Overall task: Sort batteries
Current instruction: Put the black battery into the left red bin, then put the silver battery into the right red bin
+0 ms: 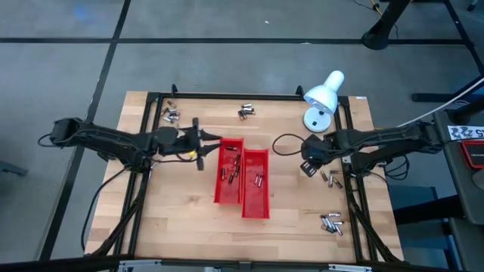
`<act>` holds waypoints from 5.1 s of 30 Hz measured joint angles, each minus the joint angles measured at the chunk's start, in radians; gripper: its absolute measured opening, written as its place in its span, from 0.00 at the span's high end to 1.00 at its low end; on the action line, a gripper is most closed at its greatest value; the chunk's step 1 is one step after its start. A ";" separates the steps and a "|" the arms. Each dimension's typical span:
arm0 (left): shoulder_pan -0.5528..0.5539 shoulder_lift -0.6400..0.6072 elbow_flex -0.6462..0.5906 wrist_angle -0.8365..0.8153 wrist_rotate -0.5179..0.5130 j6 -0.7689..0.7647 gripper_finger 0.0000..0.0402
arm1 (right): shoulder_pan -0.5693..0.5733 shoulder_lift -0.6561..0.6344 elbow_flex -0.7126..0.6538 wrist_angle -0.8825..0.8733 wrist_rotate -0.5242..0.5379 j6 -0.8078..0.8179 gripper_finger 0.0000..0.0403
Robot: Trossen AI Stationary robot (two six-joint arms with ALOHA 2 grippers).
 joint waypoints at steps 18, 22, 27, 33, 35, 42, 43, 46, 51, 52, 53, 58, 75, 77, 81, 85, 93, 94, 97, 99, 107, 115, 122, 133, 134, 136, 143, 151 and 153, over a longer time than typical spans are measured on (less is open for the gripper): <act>-0.003 -0.042 -0.019 -0.017 -0.032 0.057 0.76 | -0.064 0.001 -0.246 0.071 -0.157 0.101 0.42; -0.002 -0.042 -0.019 -0.017 -0.032 0.056 0.76 | -0.064 0.001 -0.297 0.134 -0.192 0.107 0.42; -0.002 -0.042 -0.019 -0.018 -0.032 0.057 0.76 | -0.064 0.001 -0.350 0.207 -0.228 0.125 0.44; 0.000 -0.042 -0.019 -0.036 -0.032 0.072 0.76 | -0.064 -0.001 -0.371 0.219 -0.231 0.124 0.63; 0.008 -0.042 -0.019 -0.057 -0.032 0.075 0.76 | -0.064 0.000 -0.372 0.226 -0.232 0.121 0.75; 0.040 -0.042 -0.044 -0.037 -0.033 0.078 0.76 | -0.063 -0.001 -0.369 0.249 -0.232 0.088 0.92; 0.044 -0.042 -0.066 -0.004 -0.032 0.085 0.76 | -0.063 0.001 -0.362 0.249 -0.235 0.081 0.91; 0.071 -0.042 -0.139 0.124 -0.032 0.095 0.76 | -0.050 0.002 -0.305 0.262 -0.229 0.061 0.91; 0.125 -0.042 -0.190 0.189 -0.032 0.048 0.76 | 0.020 0.002 -0.153 0.263 -0.142 0.034 0.91; 0.130 -0.042 -0.190 0.183 -0.025 0.044 0.76 | 0.038 0.002 -0.117 0.278 -0.111 0.032 0.91; 0.135 -0.042 -0.190 0.178 -0.011 0.043 0.76 | 0.057 0.002 -0.085 0.286 -0.079 0.023 0.91; 0.150 -0.040 -0.190 0.146 0.110 0.051 0.76 | 0.137 0.001 0.037 0.518 0.086 -0.086 0.91; 0.152 -0.040 -0.190 0.116 0.118 0.047 0.76 | 0.068 0.448 0.186 1.185 0.079 -0.545 0.91; 0.160 -0.040 -0.190 0.114 0.118 0.045 0.76 | 0.064 0.517 0.254 1.185 0.066 -0.594 0.91; 0.176 -0.040 -0.190 0.106 0.118 0.036 0.76 | 0.064 0.625 0.388 1.137 0.053 -0.668 0.91; 0.184 -0.040 -0.190 0.089 0.118 0.036 0.76 | 0.056 0.711 0.485 1.020 0.053 -0.686 0.89; 0.191 -0.041 -0.190 0.085 0.118 0.047 0.76 | 0.052 0.769 0.522 0.985 0.054 -0.685 0.83; 0.191 -0.041 -0.190 0.080 0.118 0.047 0.76 | 0.053 0.769 0.522 0.986 0.054 -0.686 0.81; 0.195 -0.041 -0.190 0.078 0.119 0.049 0.76 | 0.053 0.769 0.523 0.987 0.054 -0.685 0.75; 0.195 -0.041 -0.190 0.077 0.118 0.048 0.76 | 0.053 0.769 0.523 0.987 0.054 -0.685 0.72; 0.195 -0.041 -0.190 0.072 0.118 0.048 0.76 | 0.053 0.722 0.531 0.922 0.052 -0.706 0.61; 0.195 -0.041 -0.190 0.070 0.118 0.049 0.76 | 0.070 0.514 0.633 0.405 0.155 -0.651 0.60; 0.195 -0.041 -0.190 0.072 0.118 0.057 0.76 | 0.155 0.314 0.598 0.022 0.279 -0.369 0.60; 0.195 -0.041 -0.190 0.080 0.118 0.055 0.76 | 0.266 0.254 0.294 -0.193 0.099 -0.002 0.60; 0.195 -0.041 -0.190 0.080 0.118 0.053 0.76 | 0.265 0.254 0.260 -0.197 0.046 0.013 0.60; 0.195 -0.041 -0.190 0.079 0.118 0.052 0.76 | 0.264 0.254 0.189 -0.201 -0.056 0.024 0.60; 0.195 -0.041 -0.190 0.078 0.118 0.048 0.76 | 0.264 0.254 0.017 -0.198 -0.266 0.069 0.60; 0.195 -0.041 -0.190 0.077 0.118 0.049 0.76 | 0.264 0.254 -0.098 -0.188 -0.323 0.173 0.60; 0.195 -0.041 -0.190 0.074 0.118 0.050 0.76 | 0.263 0.254 -0.105 -0.171 -0.322 0.175 0.60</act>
